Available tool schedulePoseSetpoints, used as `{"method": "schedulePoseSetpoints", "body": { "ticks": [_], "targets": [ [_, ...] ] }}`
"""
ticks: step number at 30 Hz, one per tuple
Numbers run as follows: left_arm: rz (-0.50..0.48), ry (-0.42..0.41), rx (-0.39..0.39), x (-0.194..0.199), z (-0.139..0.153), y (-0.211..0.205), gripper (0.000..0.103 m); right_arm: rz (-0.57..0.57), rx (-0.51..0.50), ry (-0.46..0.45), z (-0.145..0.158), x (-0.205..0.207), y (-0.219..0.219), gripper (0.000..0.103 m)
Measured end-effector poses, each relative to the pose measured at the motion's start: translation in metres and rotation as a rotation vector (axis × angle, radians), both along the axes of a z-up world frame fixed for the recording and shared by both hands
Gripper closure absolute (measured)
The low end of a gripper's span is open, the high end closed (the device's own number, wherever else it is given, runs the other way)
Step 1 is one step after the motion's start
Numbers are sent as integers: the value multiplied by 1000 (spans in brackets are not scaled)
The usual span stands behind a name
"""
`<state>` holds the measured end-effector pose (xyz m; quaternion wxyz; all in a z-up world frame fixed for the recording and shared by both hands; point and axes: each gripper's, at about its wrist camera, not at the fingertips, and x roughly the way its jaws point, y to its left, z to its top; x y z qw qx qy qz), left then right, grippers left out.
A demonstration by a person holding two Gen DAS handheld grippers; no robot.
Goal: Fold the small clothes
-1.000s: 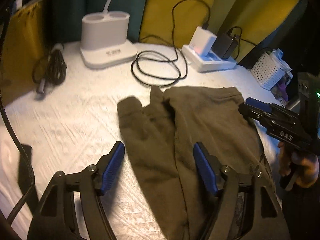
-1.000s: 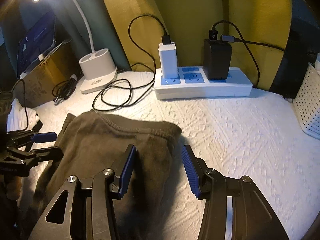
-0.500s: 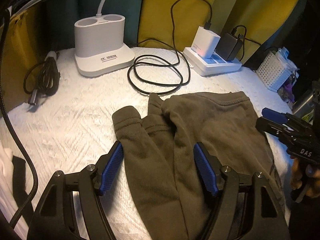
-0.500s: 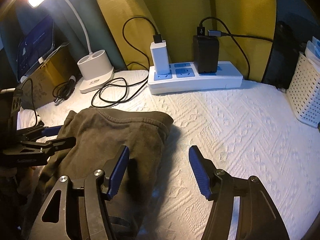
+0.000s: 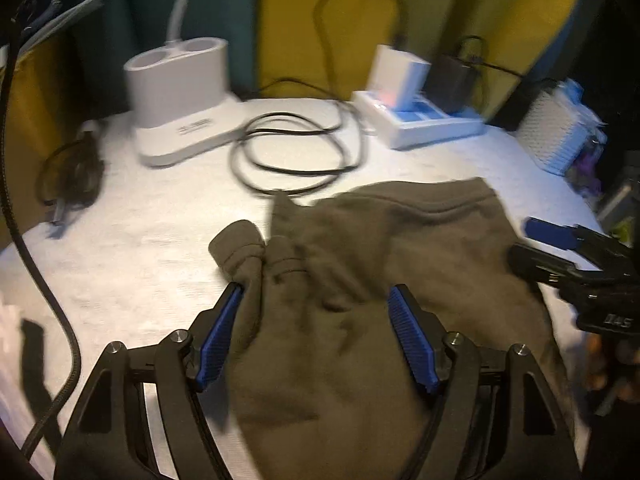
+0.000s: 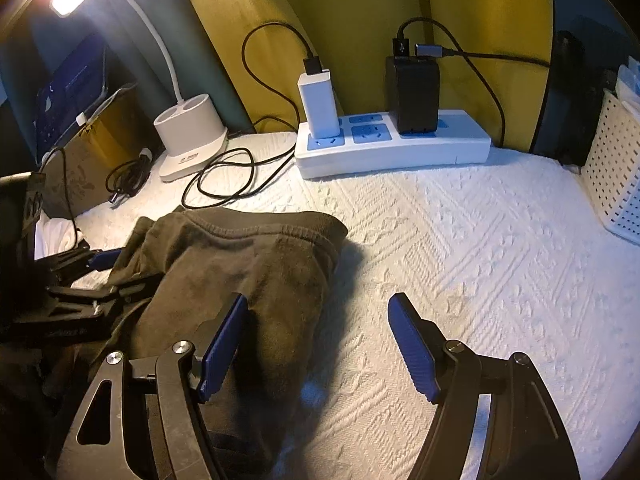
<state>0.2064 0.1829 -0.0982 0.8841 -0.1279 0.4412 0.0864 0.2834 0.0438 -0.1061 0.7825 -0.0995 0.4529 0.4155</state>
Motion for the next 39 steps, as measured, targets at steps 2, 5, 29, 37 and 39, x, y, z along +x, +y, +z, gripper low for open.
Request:
{"method": "schedulePoseSetpoints", "body": {
  "ticks": [2, 5, 29, 37, 39],
  "targets": [
    [-20, 6, 20, 4, 0, -5, 31, -3, 5, 10, -1, 2, -1, 29],
    [-38, -8, -2, 7, 1, -5, 32, 6, 23, 43, -5, 5, 2, 29],
    [-151, -217, -42, -27, 60, -33, 93, 110, 153, -84, 48, -38, 11, 76],
    [-180, -377, 37, -87, 121, -57, 93, 112, 260, -210, 114, -83, -25, 77],
    [-189, -404, 55, -100, 133, -63, 93, 115, 282, -237, 128, -95, -33, 77]
  ]
}}
